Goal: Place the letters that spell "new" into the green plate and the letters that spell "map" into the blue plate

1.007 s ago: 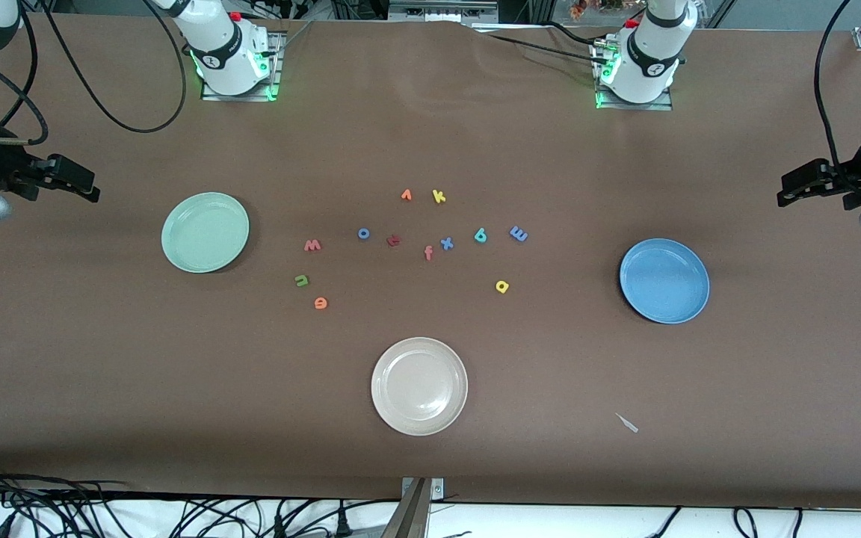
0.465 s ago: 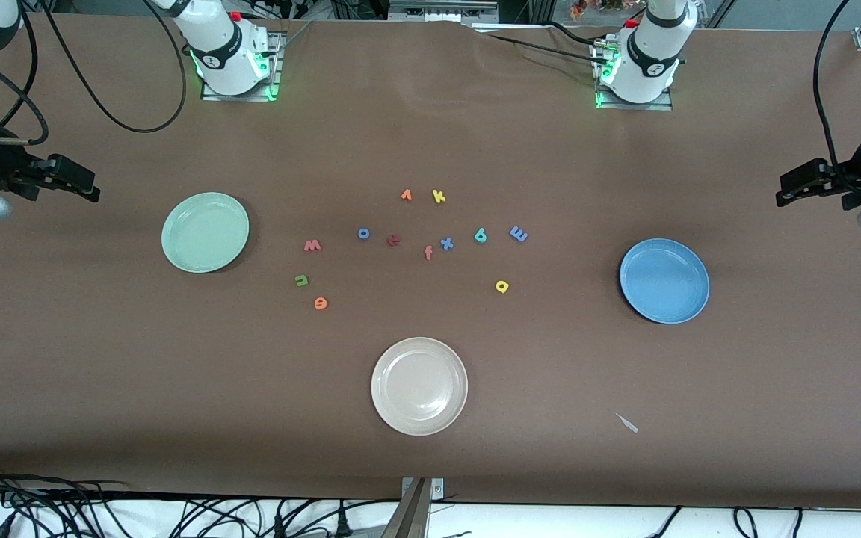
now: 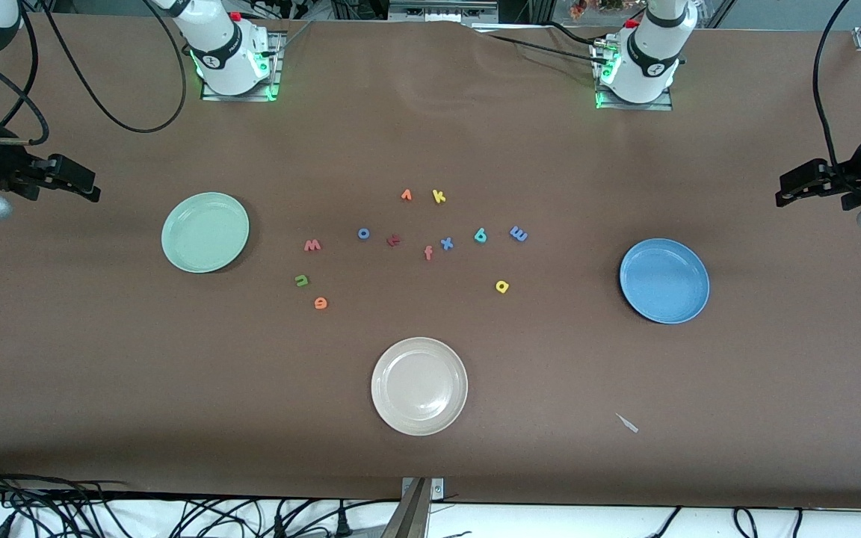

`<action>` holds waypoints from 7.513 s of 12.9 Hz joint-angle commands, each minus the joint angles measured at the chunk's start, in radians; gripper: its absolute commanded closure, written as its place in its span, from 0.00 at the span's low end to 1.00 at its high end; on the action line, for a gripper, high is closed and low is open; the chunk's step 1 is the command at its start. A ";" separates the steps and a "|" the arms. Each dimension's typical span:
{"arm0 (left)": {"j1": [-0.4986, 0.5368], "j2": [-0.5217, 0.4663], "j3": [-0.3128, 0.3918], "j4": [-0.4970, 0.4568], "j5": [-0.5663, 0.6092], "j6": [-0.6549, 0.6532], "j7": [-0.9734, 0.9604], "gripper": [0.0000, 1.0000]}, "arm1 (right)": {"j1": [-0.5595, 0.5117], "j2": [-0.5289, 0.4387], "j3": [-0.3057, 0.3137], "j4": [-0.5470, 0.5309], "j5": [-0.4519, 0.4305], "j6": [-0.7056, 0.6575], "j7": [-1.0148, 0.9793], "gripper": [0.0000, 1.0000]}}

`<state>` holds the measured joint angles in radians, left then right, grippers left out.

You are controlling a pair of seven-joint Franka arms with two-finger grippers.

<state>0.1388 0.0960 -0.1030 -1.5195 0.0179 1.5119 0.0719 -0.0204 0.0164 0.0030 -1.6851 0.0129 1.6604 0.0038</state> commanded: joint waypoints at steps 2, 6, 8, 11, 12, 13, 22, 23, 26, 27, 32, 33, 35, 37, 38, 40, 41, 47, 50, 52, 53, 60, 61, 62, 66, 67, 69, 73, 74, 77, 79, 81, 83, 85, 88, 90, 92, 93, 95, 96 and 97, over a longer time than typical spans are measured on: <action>-0.001 -0.009 0.002 -0.010 -0.006 0.014 0.022 0.00 | 0.003 -0.001 0.000 0.007 -0.004 -0.014 -0.007 0.00; -0.001 -0.009 0.002 -0.010 -0.006 0.014 0.022 0.00 | 0.003 -0.001 -0.001 0.005 -0.004 -0.016 -0.008 0.00; -0.001 -0.009 0.002 -0.010 -0.006 0.014 0.022 0.00 | 0.003 -0.001 -0.003 0.007 -0.004 -0.028 -0.007 0.00; -0.001 -0.007 0.002 -0.010 -0.006 0.014 0.022 0.00 | 0.003 0.000 -0.006 0.005 -0.002 -0.037 -0.008 0.00; -0.001 -0.007 0.002 -0.010 -0.006 0.014 0.022 0.00 | 0.003 -0.001 -0.006 0.004 -0.002 -0.037 -0.007 0.00; -0.001 -0.009 0.000 -0.010 -0.006 0.014 0.022 0.00 | 0.003 -0.001 -0.006 0.005 -0.002 -0.037 -0.008 0.00; -0.002 -0.007 0.002 -0.010 -0.006 0.016 0.022 0.00 | 0.003 0.001 -0.006 0.005 -0.002 -0.036 -0.007 0.00; -0.002 -0.007 0.000 -0.010 -0.006 0.016 0.022 0.00 | 0.003 0.001 -0.005 0.007 -0.002 -0.034 -0.007 0.00; -0.002 -0.006 0.002 -0.011 -0.006 0.016 0.022 0.00 | 0.003 0.002 -0.005 0.007 -0.004 -0.019 -0.005 0.00; -0.002 -0.004 0.000 -0.010 -0.006 0.016 0.022 0.00 | 0.003 0.007 -0.005 0.007 -0.004 -0.011 -0.002 0.00; -0.002 -0.001 0.000 -0.010 -0.006 0.014 0.022 0.00 | 0.003 0.024 -0.003 0.008 -0.005 0.024 0.002 0.00; -0.004 0.001 0.002 -0.010 -0.006 0.014 0.022 0.00 | 0.003 0.024 -0.003 0.008 -0.004 0.024 0.002 0.00; -0.005 0.004 0.000 -0.010 -0.006 0.014 0.022 0.00 | 0.003 0.024 -0.003 0.008 -0.004 0.022 0.005 0.00; -0.005 0.007 0.000 -0.010 -0.006 0.013 0.022 0.00 | 0.003 0.024 -0.003 0.008 -0.004 0.021 0.005 0.00; -0.005 0.007 0.000 -0.010 -0.006 0.013 0.022 0.00 | 0.003 0.024 -0.002 0.007 -0.007 0.022 0.007 0.00; -0.004 0.008 0.000 -0.008 -0.006 0.013 0.022 0.00 | 0.005 0.028 -0.001 0.005 -0.007 0.039 0.007 0.00; -0.004 0.008 0.000 -0.008 -0.006 0.013 0.022 0.00 | 0.005 0.031 -0.001 0.007 -0.008 0.042 0.007 0.00; 0.002 0.014 0.002 -0.007 -0.006 0.007 0.029 0.00 | 0.005 0.043 -0.001 0.013 -0.004 0.048 0.007 0.00; -0.001 0.017 0.002 -0.005 -0.006 0.005 0.034 0.00 | 0.005 0.047 -0.001 0.012 -0.004 0.050 0.009 0.00; -0.007 0.017 0.002 -0.007 -0.006 0.007 0.028 0.00 | 0.014 0.056 -0.001 0.010 -0.007 0.074 0.007 0.00; -0.007 0.017 0.002 -0.007 -0.006 0.005 0.028 0.00 | 0.022 0.057 -0.001 0.011 -0.008 0.076 0.007 0.00; -0.007 0.019 0.002 -0.007 -0.006 0.007 0.029 0.00 | 0.036 0.057 0.000 0.012 -0.008 0.079 0.010 0.00; -0.007 0.024 0.002 -0.007 -0.006 0.008 0.029 0.00 | 0.036 0.059 0.000 0.012 -0.008 0.079 0.010 0.00; -0.007 0.024 0.002 -0.007 -0.006 0.008 0.028 0.00 | 0.037 0.059 -0.001 0.010 -0.013 0.079 0.010 0.00; -0.008 0.025 0.002 -0.005 -0.006 0.007 0.028 0.00 | 0.036 0.059 -0.001 -0.011 -0.007 0.079 0.012 0.00; -0.010 0.030 0.002 -0.005 -0.006 0.007 0.026 0.00 | 0.036 0.059 -0.001 -0.010 -0.007 0.078 0.012 0.00; -0.013 0.039 0.002 0.004 -0.006 0.007 0.022 0.00 | 0.036 0.057 -0.001 -0.010 -0.008 0.078 0.012 0.00; -0.015 0.045 0.000 0.008 -0.009 0.007 0.020 0.00 | 0.036 0.059 -0.001 -0.010 -0.011 0.076 0.012 0.00; -0.015 0.048 0.000 0.009 -0.010 0.007 0.022 0.00 | 0.036 0.059 -0.001 -0.010 -0.013 0.076 0.010 0.00; -0.018 0.051 0.000 0.009 -0.010 0.007 0.022 0.00 | 0.037 0.059 -0.001 -0.010 -0.013 0.079 0.012 0.00; -0.018 0.051 0.000 0.009 -0.009 0.007 0.022 0.00 | 0.037 0.059 -0.001 -0.010 -0.011 0.076 0.012 0.00; -0.018 0.051 0.000 0.009 -0.009 0.007 0.022 0.00 | 0.037 0.059 -0.001 -0.010 -0.010 0.076 0.012 0.00; -0.018 0.051 0.000 0.007 -0.009 0.007 0.022 0.00 | 0.037 0.059 0.000 -0.011 -0.008 0.071 0.012 0.00; -0.018 0.053 0.000 0.005 -0.009 0.007 0.020 0.00 | 0.037 0.059 -0.001 -0.013 -0.008 0.074 0.031 0.00; -0.025 0.053 0.000 0.007 -0.010 0.005 0.019 0.00 | 0.062 0.056 0.017 -0.019 -0.010 0.074 0.155 0.00; -0.028 0.053 0.000 0.004 -0.009 0.005 0.014 0.00 | 0.098 0.056 0.034 -0.019 -0.014 0.076 0.272 0.00; -0.045 0.059 0.000 -0.001 -0.007 0.005 0.008 0.00 | 0.125 0.056 0.040 -0.039 -0.019 0.067 0.426 0.00; -0.050 0.060 -0.001 -0.002 -0.006 0.005 -0.016 0.00 | 0.128 0.059 0.041 -0.047 -0.017 0.065 0.465 0.00; -0.077 0.065 -0.001 -0.004 -0.006 0.007 -0.050 0.00 | 0.161 0.100 0.041 -0.045 -0.019 0.056 0.499 0.00; -0.090 0.071 -0.001 -0.005 -0.006 0.007 -0.063 0.00 | 0.172 0.134 0.041 -0.038 -0.022 0.053 0.504 0.00; -0.097 0.073 -0.001 -0.005 -0.006 0.007 -0.066 0.00 | 0.175 0.145 0.041 -0.036 -0.021 0.050 0.499 0.00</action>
<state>0.0618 0.1649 -0.1083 -1.5232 0.0179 1.5147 0.0295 0.1381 0.1237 0.0455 -1.7341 0.0110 1.7233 0.4771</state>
